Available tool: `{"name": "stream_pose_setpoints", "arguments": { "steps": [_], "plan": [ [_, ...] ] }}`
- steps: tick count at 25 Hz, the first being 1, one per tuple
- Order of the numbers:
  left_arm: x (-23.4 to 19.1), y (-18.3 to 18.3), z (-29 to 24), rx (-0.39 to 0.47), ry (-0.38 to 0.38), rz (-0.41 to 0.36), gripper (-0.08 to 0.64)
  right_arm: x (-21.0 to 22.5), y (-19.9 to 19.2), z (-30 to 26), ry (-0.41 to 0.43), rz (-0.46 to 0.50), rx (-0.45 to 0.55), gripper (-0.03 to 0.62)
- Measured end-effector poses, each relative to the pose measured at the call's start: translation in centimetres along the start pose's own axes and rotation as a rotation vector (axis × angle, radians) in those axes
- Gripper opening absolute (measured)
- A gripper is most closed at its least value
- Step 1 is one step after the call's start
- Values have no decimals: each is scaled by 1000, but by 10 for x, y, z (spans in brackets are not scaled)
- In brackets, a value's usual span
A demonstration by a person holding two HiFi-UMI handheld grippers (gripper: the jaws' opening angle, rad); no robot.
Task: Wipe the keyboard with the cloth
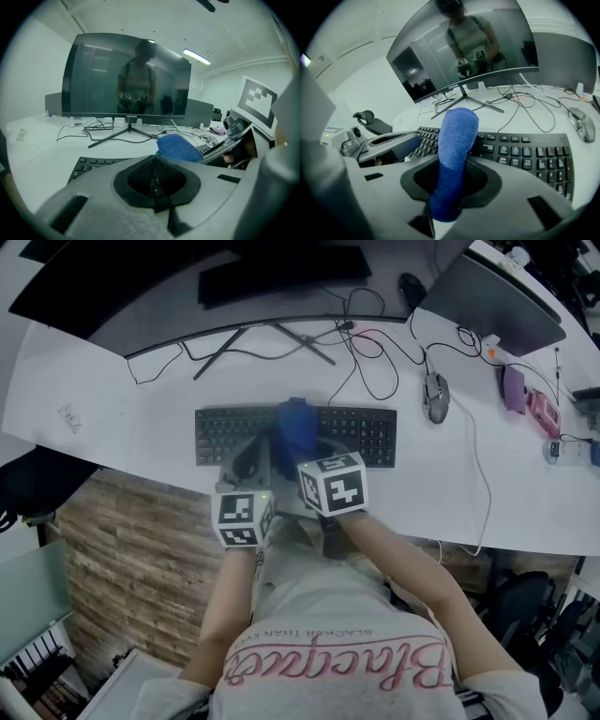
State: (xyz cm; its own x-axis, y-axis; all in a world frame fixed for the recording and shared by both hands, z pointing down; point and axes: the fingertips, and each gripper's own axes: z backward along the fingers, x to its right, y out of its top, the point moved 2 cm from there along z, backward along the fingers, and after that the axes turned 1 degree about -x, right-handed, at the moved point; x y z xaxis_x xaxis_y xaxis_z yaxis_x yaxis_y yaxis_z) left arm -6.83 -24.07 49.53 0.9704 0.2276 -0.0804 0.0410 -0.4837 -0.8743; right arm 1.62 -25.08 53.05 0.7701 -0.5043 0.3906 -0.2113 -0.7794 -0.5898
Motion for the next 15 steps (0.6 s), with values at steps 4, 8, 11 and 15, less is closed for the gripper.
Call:
{"name": "stream_pose_setpoints", "arguments": {
  "steps": [4,8,11,15],
  "plan": [
    [11,1,-6,-5,-9,-8,6,8,-3,6,-10,10,0,103],
    [22,3,-11,-7,-20,-18,6,18,-5,13,-18,9,3,103],
    [29,4,-15,-8,-27,-24,6,26,-6,17,-23,3,6,103],
    [39,6,-17,-4,-39,-28,6,35,-7,24,-31,-11,10,103]
  ]
}}
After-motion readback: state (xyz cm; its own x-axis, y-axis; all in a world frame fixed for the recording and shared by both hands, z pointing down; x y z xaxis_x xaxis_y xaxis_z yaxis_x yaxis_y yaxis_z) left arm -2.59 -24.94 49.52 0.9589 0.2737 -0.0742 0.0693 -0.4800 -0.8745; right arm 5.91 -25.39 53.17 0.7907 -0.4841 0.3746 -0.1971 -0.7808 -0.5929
